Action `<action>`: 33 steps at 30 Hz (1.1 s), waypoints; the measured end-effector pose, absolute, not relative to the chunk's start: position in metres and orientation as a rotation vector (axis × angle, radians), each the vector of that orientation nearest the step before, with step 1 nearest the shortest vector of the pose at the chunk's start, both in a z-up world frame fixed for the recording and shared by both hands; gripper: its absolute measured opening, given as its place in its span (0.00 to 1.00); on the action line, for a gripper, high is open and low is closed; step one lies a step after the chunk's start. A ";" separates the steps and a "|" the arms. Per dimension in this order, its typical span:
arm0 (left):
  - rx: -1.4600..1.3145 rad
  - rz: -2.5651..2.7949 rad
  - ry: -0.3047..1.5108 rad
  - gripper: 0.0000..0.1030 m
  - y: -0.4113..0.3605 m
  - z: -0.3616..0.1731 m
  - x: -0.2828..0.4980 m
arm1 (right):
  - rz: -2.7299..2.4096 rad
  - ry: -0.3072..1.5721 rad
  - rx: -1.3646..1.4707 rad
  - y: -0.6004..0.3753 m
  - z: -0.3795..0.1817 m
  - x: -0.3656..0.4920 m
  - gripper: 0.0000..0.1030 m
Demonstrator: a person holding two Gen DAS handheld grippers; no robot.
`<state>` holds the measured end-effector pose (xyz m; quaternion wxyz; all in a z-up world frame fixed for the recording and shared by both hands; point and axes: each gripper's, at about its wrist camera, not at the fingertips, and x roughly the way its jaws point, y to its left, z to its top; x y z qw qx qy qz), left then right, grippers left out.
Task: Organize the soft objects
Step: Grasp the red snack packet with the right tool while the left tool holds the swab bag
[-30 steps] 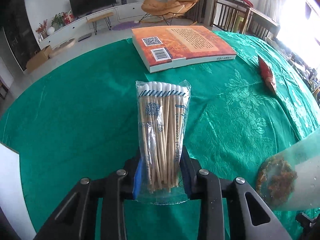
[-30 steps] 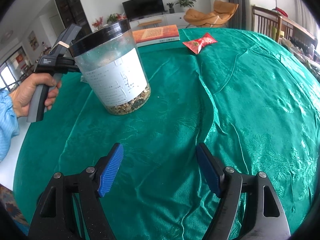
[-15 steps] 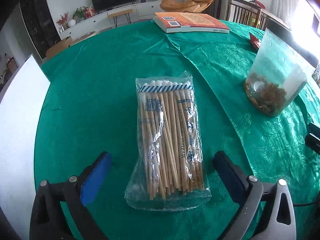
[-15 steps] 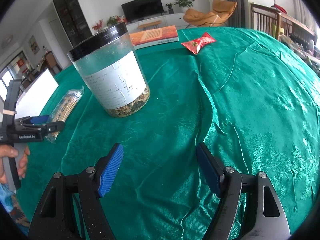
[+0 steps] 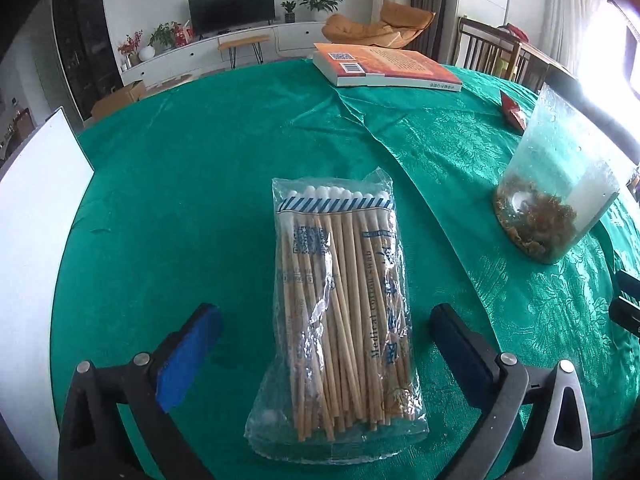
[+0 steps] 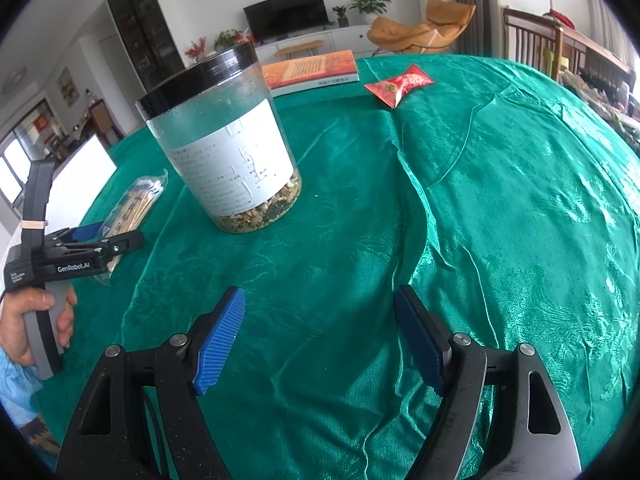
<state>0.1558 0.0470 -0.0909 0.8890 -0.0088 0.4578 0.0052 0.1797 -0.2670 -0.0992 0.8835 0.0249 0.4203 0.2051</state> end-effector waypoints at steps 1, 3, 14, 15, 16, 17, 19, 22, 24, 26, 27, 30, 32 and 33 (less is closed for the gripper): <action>-0.018 0.011 0.951 1.00 0.047 -0.091 0.156 | 0.428 0.875 0.049 -0.266 -0.099 0.180 0.79; -0.018 0.011 0.951 1.00 0.047 -0.091 0.156 | 0.429 0.877 0.042 -0.265 -0.100 0.179 0.79; -0.018 0.011 0.951 1.00 0.047 -0.091 0.156 | 0.428 0.877 0.038 -0.264 -0.100 0.179 0.80; -0.018 0.011 0.951 1.00 0.047 -0.091 0.156 | 0.428 0.877 0.038 -0.264 -0.100 0.179 0.80; -0.018 0.011 0.951 1.00 0.047 -0.091 0.156 | 0.428 0.877 0.038 -0.264 -0.100 0.179 0.80; -0.018 0.011 0.951 1.00 0.047 -0.091 0.156 | 0.428 0.877 0.038 -0.264 -0.100 0.179 0.80; -0.018 0.010 0.951 1.00 0.047 -0.091 0.156 | 0.428 0.877 0.038 -0.264 -0.100 0.179 0.80; -0.018 0.011 0.951 1.00 0.047 -0.091 0.156 | 0.428 0.877 0.038 -0.264 -0.100 0.179 0.80; -0.018 0.011 0.951 1.00 0.047 -0.091 0.156 | 0.428 0.877 0.038 -0.264 -0.100 0.179 0.80; -0.019 0.010 0.951 1.00 0.047 -0.091 0.156 | 0.430 0.875 0.046 -0.265 -0.099 0.179 0.80; -0.019 0.010 0.951 1.00 0.047 -0.091 0.156 | 0.428 0.872 0.061 -0.268 -0.098 0.179 0.80; -0.018 0.010 0.951 1.00 0.047 -0.091 0.156 | 0.388 0.792 0.153 -0.292 -0.085 0.181 0.80; -0.018 0.011 0.951 1.00 0.047 -0.091 0.156 | 0.329 0.738 0.159 -0.310 -0.076 0.194 0.80; -0.019 0.011 0.951 1.00 0.048 -0.091 0.156 | 0.301 0.741 0.146 -0.315 -0.073 0.206 0.80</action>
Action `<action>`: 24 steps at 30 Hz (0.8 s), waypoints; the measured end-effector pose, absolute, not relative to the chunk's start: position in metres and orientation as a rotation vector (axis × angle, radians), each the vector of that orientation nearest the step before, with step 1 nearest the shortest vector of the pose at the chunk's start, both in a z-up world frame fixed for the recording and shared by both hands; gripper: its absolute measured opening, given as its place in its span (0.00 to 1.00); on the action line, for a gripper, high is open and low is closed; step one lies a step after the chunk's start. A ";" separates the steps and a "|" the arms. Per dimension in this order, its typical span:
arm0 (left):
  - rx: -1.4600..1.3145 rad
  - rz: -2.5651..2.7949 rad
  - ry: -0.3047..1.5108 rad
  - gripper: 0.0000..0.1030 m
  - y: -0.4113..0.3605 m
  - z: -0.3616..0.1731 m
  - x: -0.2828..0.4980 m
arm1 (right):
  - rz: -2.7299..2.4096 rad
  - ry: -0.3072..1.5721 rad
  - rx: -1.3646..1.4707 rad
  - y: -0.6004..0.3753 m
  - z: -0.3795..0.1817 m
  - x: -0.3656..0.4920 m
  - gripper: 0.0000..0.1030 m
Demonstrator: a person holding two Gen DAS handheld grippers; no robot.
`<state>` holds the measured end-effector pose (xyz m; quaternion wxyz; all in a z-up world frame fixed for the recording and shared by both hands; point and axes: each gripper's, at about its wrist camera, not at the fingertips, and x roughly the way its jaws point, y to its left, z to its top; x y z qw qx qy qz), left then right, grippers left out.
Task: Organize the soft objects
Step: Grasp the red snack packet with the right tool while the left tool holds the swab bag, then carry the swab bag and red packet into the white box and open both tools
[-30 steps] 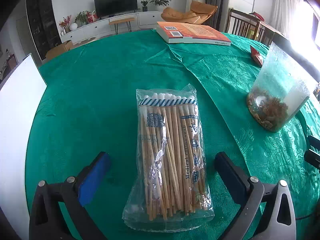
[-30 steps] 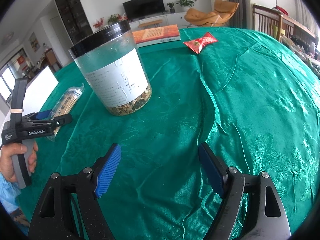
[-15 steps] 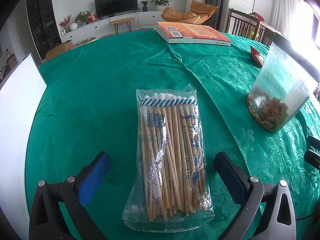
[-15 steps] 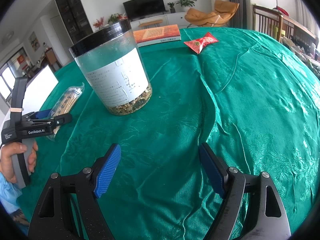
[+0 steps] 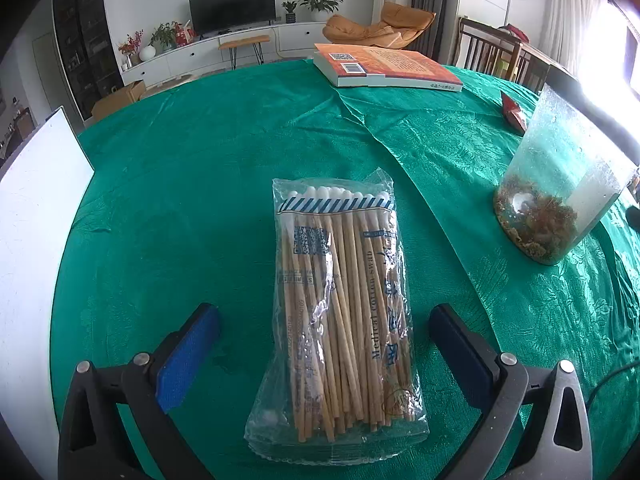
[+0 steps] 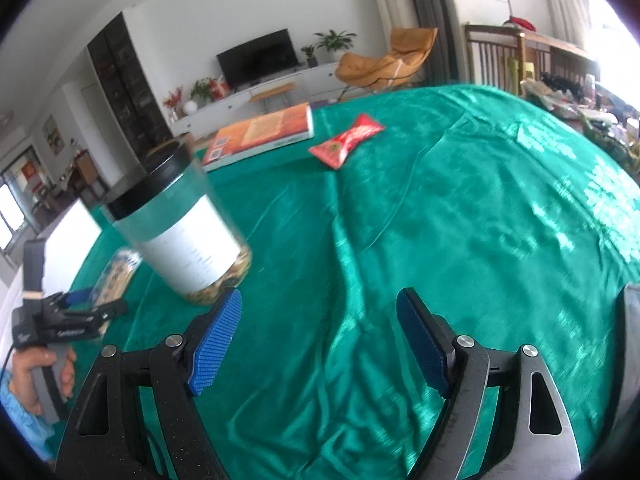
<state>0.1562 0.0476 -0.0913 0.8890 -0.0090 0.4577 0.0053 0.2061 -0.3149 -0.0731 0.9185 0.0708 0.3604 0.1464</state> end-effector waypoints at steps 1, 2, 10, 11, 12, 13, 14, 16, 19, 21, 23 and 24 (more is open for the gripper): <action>-0.019 0.011 0.951 1.00 0.048 -0.091 0.156 | 0.284 0.750 0.138 -0.320 -0.070 0.222 0.80; -0.019 0.011 0.951 1.00 0.048 -0.091 0.156 | 0.278 0.755 0.131 -0.323 -0.068 0.239 0.80; -0.020 0.010 0.951 1.00 0.048 -0.091 0.156 | 0.296 0.804 0.210 -0.308 -0.057 0.383 0.80; -0.020 0.010 0.951 1.00 0.048 -0.091 0.156 | 0.302 0.819 0.217 -0.301 -0.059 0.397 0.80; -0.020 0.010 0.951 1.00 0.048 -0.091 0.156 | 0.304 0.845 0.216 -0.293 -0.063 0.413 0.79; -0.020 0.010 0.951 1.00 0.048 -0.091 0.156 | 0.305 0.873 0.216 -0.285 -0.069 0.424 0.77; -0.021 0.010 0.951 1.00 0.048 -0.091 0.156 | 0.295 0.896 0.218 -0.279 -0.075 0.435 0.77; -0.022 0.010 0.951 1.00 0.047 -0.091 0.157 | 0.250 0.931 0.227 -0.274 -0.088 0.450 0.65; -0.022 0.010 0.951 1.00 0.047 -0.091 0.157 | 0.190 0.939 0.165 -0.276 -0.094 0.453 0.24; -0.022 0.010 0.952 1.00 0.047 -0.091 0.157 | 0.206 0.946 0.176 -0.285 -0.092 0.445 0.24; -0.022 0.010 0.952 1.00 0.047 -0.091 0.157 | 0.228 0.946 0.177 -0.296 -0.085 0.426 0.24; -0.021 0.010 0.952 1.00 0.047 -0.091 0.157 | 0.239 0.944 0.173 -0.301 -0.081 0.415 0.24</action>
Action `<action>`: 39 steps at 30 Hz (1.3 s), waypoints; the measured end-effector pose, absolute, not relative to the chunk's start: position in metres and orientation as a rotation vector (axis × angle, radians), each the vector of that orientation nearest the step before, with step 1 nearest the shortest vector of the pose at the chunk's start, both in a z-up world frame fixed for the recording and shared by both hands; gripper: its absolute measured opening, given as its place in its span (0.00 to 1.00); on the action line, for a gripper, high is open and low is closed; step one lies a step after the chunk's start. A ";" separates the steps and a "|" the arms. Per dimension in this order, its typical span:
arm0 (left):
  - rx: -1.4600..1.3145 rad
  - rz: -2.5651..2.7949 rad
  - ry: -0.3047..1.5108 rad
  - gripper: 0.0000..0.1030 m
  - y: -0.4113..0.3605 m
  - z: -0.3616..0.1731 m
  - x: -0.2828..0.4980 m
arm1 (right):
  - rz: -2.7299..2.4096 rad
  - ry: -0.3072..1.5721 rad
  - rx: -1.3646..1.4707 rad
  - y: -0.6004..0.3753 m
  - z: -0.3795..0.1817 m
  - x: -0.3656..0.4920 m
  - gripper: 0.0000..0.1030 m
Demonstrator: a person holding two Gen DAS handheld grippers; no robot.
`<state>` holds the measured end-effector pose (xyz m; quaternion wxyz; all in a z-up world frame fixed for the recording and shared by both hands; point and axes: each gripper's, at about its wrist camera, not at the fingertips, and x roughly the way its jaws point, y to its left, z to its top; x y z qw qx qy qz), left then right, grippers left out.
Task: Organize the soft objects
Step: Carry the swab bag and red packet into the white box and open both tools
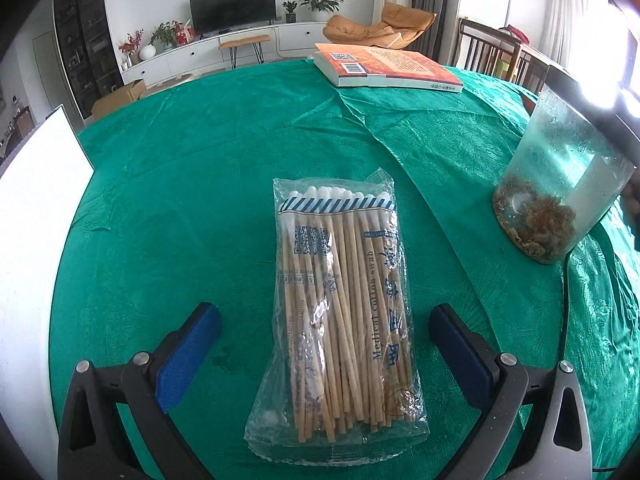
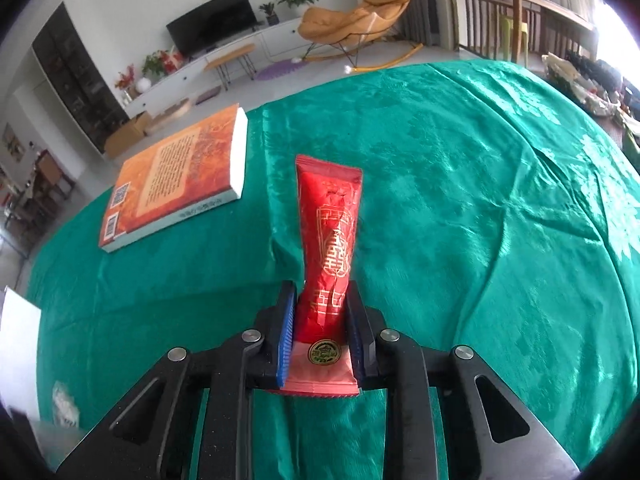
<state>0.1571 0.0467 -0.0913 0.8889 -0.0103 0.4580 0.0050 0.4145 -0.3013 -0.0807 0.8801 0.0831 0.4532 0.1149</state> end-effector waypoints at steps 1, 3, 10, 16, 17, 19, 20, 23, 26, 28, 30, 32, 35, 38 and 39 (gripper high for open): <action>-0.021 0.010 0.952 1.00 0.047 -0.092 0.157 | 0.250 0.945 0.171 -0.306 -0.076 0.402 0.24; -0.022 0.010 0.951 1.00 0.047 -0.091 0.157 | 0.281 0.965 0.172 -0.314 -0.069 0.369 0.24; -0.012 -0.005 1.015 0.99 0.045 -0.089 0.163 | 0.307 1.021 0.052 -0.311 -0.067 0.248 0.24; -0.077 -0.050 0.994 0.28 0.050 -0.070 0.155 | 0.291 0.950 0.039 -0.306 -0.046 0.187 0.24; -0.108 -0.062 0.983 0.27 0.052 -0.064 0.149 | 0.294 0.940 0.039 -0.303 -0.041 0.179 0.24; -0.155 -0.076 0.938 0.27 0.058 -0.048 0.129 | 0.316 0.925 0.036 -0.294 -0.029 0.167 0.24; -0.182 -0.085 0.912 0.27 0.061 -0.038 0.117 | 0.332 0.916 0.032 -0.287 -0.022 0.160 0.24; -0.276 -0.107 0.846 0.27 0.083 -0.004 0.075 | 0.406 0.875 0.009 -0.256 0.002 0.139 0.24; -0.330 -0.084 0.775 0.27 0.121 0.035 0.027 | 0.524 0.843 0.006 -0.213 0.026 0.121 0.24; -0.320 -0.023 0.735 0.28 0.155 0.058 -0.006 | 0.623 0.820 0.006 -0.174 0.043 0.106 0.24; -0.300 0.066 0.717 0.28 0.190 0.073 -0.036 | 0.746 0.803 0.037 -0.132 0.057 0.092 0.24; -0.282 0.170 0.724 0.28 0.224 0.082 -0.063 | 0.870 0.791 0.065 -0.086 0.069 0.078 0.24; -0.233 0.332 0.755 0.33 0.265 0.079 -0.094 | 1.030 0.799 0.068 -0.017 0.078 0.058 0.24; -0.219 0.486 0.768 0.74 0.294 0.065 -0.117 | 1.146 0.841 0.043 0.049 0.075 0.041 0.26; -0.230 0.528 0.754 0.86 0.301 0.063 -0.125 | 1.186 0.858 0.045 0.068 0.071 0.037 0.32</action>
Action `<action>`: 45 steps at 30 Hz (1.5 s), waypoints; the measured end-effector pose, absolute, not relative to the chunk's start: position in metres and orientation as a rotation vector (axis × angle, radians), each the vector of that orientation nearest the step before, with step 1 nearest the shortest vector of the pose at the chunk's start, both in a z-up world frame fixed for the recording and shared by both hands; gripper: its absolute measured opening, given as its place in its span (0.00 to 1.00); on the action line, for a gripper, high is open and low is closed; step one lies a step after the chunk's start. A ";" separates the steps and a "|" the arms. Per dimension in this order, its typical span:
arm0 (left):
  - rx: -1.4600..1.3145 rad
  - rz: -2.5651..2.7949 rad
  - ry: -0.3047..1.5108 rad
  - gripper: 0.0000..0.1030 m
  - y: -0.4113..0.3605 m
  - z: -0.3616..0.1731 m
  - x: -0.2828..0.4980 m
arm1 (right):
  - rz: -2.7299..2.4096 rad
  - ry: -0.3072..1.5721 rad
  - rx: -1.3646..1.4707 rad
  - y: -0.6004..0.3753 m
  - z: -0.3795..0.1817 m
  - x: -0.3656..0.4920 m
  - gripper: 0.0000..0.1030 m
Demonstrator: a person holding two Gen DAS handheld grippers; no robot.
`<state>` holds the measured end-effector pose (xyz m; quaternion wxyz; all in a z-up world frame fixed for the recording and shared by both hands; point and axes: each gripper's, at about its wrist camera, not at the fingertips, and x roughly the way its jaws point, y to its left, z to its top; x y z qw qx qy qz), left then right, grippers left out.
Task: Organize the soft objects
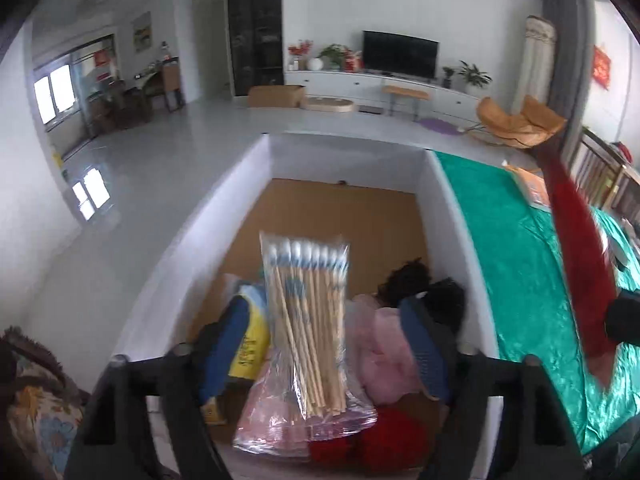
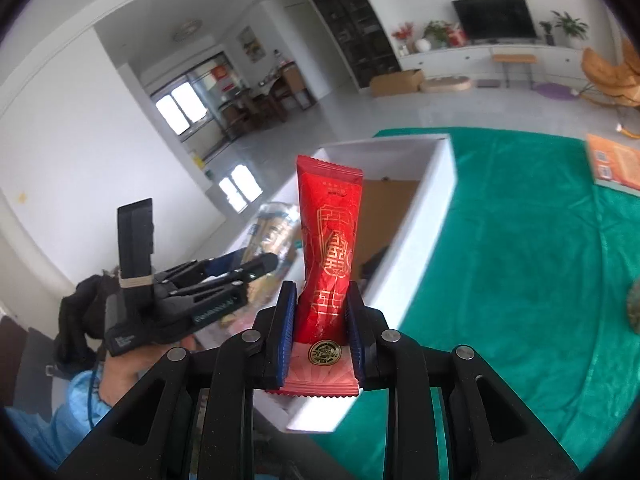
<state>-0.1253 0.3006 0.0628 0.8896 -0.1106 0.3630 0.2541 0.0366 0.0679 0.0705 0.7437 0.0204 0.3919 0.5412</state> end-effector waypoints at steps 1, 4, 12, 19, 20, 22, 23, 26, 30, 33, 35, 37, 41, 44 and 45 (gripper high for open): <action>-0.240 0.565 0.734 0.88 0.305 0.062 -0.133 | 1.230 0.879 0.047 0.085 0.064 0.034 0.50; -0.232 0.631 0.719 0.94 0.307 0.059 -0.145 | 1.284 0.963 0.050 0.112 0.042 0.030 0.65; -0.188 0.821 0.759 0.97 0.285 0.067 -0.147 | 1.135 0.843 -0.106 0.092 0.040 0.030 0.66; -0.149 0.848 0.726 0.97 0.268 0.077 -0.160 | 1.062 0.802 -0.247 0.096 0.045 0.012 0.67; -0.146 0.860 0.724 0.97 0.268 0.077 -0.161 | 1.059 0.801 -0.262 0.098 0.045 0.011 0.68; -0.144 0.866 0.722 0.97 0.268 0.076 -0.161 | 1.046 0.800 -0.289 0.099 0.045 0.008 0.68; -0.144 0.867 0.722 0.97 0.269 0.076 -0.162 | 1.042 0.802 -0.301 0.099 0.044 0.005 0.68; -0.157 0.862 0.723 0.97 0.269 0.077 -0.164 | 1.029 0.814 -0.326 0.103 0.043 0.003 0.68; -0.186 0.840 0.731 0.97 0.269 0.075 -0.169 | 1.021 0.833 -0.356 0.109 0.040 -0.002 0.68; -0.204 0.829 0.736 0.97 0.270 0.074 -0.170 | 1.022 0.836 -0.379 0.111 0.041 -0.008 0.68; -0.211 0.827 0.731 0.97 0.270 0.076 -0.171 | 1.023 0.836 -0.391 0.112 0.041 -0.011 0.68; -0.215 0.823 0.724 0.97 0.270 0.077 -0.172 | 1.021 0.836 -0.396 0.113 0.040 -0.012 0.68; -0.245 0.802 0.723 0.97 0.272 0.077 -0.173 | 1.016 0.839 -0.399 0.113 0.039 -0.012 0.68; -0.275 0.825 0.697 1.00 0.274 0.077 -0.177 | 1.020 0.826 -0.391 0.110 0.041 -0.014 0.68; -0.271 0.838 0.682 1.00 0.271 0.077 -0.177 | 1.023 0.820 -0.385 0.109 0.042 -0.014 0.68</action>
